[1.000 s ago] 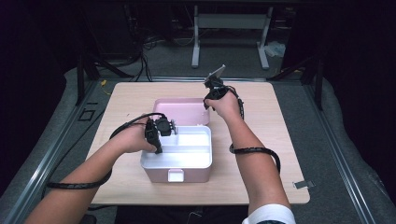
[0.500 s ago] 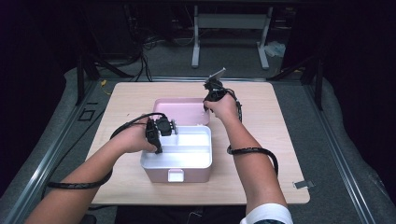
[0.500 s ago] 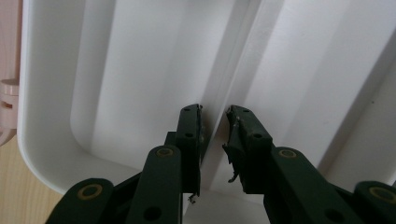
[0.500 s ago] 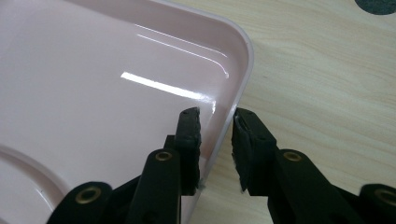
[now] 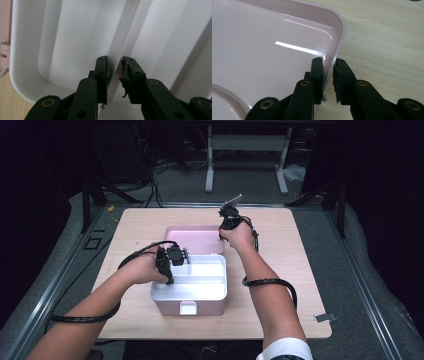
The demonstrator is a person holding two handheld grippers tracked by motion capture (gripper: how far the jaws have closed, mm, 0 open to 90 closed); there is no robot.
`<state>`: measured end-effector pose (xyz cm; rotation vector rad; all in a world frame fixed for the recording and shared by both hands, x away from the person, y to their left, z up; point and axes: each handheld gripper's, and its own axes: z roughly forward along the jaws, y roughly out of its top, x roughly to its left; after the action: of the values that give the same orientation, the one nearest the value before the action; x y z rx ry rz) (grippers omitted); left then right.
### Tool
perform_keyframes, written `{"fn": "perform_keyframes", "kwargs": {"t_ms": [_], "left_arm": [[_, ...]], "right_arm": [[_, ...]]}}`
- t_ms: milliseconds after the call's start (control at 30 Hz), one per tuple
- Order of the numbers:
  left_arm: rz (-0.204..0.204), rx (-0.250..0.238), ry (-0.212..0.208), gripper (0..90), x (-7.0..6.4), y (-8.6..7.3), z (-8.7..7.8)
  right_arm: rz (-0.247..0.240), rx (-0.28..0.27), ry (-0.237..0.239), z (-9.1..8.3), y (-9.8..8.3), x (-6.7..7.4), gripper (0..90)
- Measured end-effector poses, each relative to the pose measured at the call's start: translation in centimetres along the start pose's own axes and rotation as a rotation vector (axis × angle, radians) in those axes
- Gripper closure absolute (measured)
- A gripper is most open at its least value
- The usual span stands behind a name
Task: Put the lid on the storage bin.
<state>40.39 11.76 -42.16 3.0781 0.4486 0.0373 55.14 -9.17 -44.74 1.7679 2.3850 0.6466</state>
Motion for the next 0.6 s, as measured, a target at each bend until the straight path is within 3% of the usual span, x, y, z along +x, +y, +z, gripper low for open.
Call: {"fn": "perform_keyframes", "kwargs": {"t_ms": [300,333,433,600], "left_arm": [[-0.002,0.005,-0.003,73.6,0.06,0.0,-0.06],[-0.003,0.004,-0.003,73.6,0.05,-0.01,-0.06],[-0.003,-0.004,-0.005,73.6,0.11,-0.09,-0.06],[-0.004,-0.016,-0.013,73.6,0.21,-0.27,-0.09]], "right_arm": [[0.005,-0.022,0.012,0.02,-0.04,-0.11,78.9],[0.004,-0.018,-0.01,-0.06,-0.04,-0.04,79.0],[0.001,-0.006,0.019,-0.27,0.02,-0.13,79.2],[-0.007,-0.011,0.002,-0.52,0.12,0.13,79.8]]}}
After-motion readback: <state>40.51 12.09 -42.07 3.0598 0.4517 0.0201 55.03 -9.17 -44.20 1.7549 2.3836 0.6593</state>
